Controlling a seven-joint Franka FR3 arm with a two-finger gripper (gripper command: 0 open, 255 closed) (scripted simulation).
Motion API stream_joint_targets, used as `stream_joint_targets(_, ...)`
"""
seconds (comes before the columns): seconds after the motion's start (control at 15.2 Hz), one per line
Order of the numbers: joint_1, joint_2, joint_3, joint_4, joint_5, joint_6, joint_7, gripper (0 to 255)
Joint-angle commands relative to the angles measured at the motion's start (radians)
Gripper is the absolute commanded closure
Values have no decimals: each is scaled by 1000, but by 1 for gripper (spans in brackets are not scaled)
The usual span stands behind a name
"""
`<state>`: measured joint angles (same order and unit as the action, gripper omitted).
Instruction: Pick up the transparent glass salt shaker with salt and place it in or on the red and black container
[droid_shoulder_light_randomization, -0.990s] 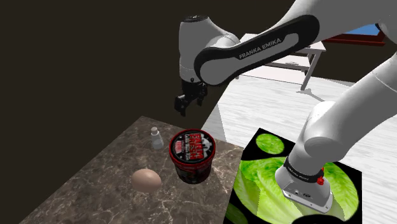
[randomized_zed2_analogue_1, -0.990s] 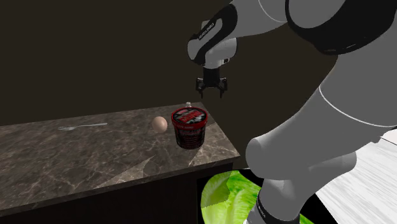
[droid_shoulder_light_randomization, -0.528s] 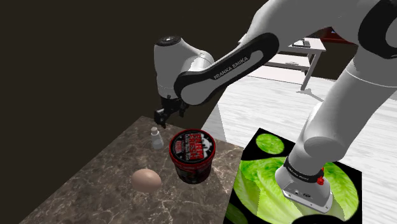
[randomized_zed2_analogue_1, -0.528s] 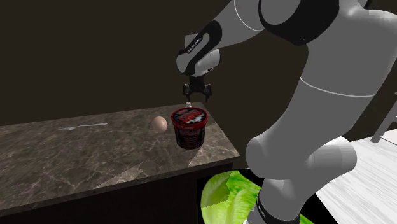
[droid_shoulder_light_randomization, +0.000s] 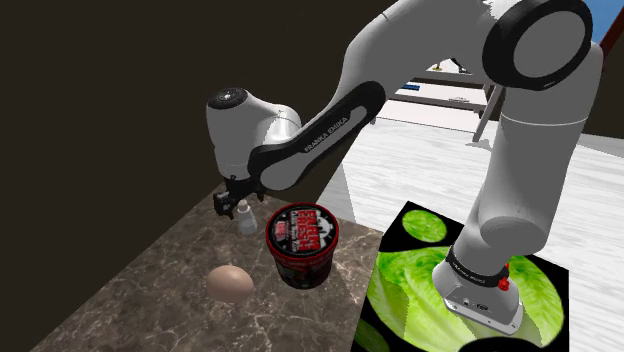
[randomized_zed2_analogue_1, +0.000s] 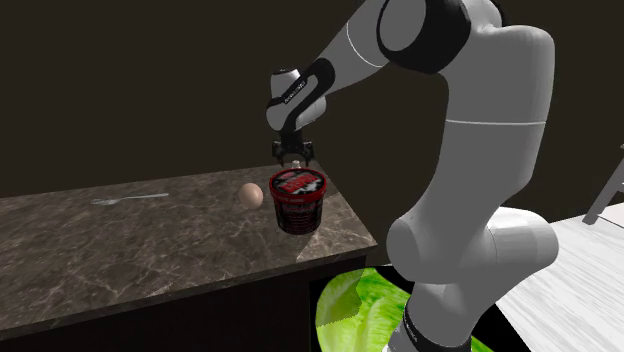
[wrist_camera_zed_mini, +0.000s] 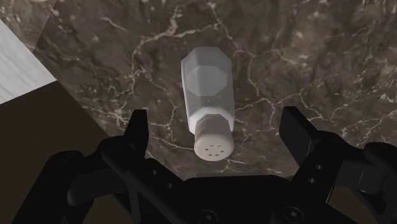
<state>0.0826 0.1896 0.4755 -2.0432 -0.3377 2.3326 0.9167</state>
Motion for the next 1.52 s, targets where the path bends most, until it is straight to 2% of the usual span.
stream_joint_targets(0.0,4,28,-8,2,-24,23,16,0)
stream_joint_targets(0.33,11,75,-23,-2,-64,65,42,0)
stream_joint_targets(0.79,11,75,-23,-2,-64,65,42,0)
stream_joint_targets(0.86,11,75,-23,-2,-64,65,42,255)
stream_joint_targets(1.45,11,75,-23,-2,-64,65,42,255)
